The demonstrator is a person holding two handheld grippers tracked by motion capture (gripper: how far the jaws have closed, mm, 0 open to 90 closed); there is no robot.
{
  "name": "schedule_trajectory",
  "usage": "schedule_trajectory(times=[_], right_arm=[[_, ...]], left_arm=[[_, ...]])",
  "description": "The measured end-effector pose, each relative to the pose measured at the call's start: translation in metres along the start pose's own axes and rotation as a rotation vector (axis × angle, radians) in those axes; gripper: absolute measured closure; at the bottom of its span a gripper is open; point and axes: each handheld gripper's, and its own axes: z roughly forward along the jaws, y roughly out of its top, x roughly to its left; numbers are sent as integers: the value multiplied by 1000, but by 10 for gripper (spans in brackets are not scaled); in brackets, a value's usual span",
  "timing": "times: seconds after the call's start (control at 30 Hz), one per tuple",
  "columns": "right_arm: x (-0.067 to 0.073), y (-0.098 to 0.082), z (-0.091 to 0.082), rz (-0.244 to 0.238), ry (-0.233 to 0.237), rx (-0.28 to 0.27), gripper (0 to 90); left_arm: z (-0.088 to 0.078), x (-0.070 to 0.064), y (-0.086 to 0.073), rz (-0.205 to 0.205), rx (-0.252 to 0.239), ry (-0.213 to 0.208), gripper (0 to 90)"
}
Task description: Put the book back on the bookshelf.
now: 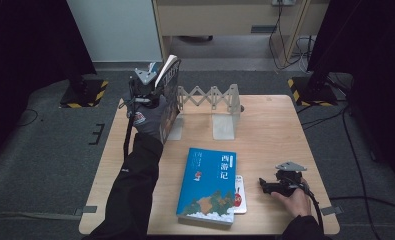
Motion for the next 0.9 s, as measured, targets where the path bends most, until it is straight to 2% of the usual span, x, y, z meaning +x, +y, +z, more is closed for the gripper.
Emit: schedule_trajectory(times=[0.2,0.53,0.73,0.9], right_arm=[[0,0,0,0,-1,-1,25],[0,0,0,-1,1,0,25],[0,0,0,-1,1,0,25],[0,0,0,1,1,0,25]], left_arm=[[10,3,-11,-37,9,12,820],[12,4,-16,-23,-4,59,819],[14,2,-18,3,-13,84,819],[16,3,-22,0,-17,97,817]])
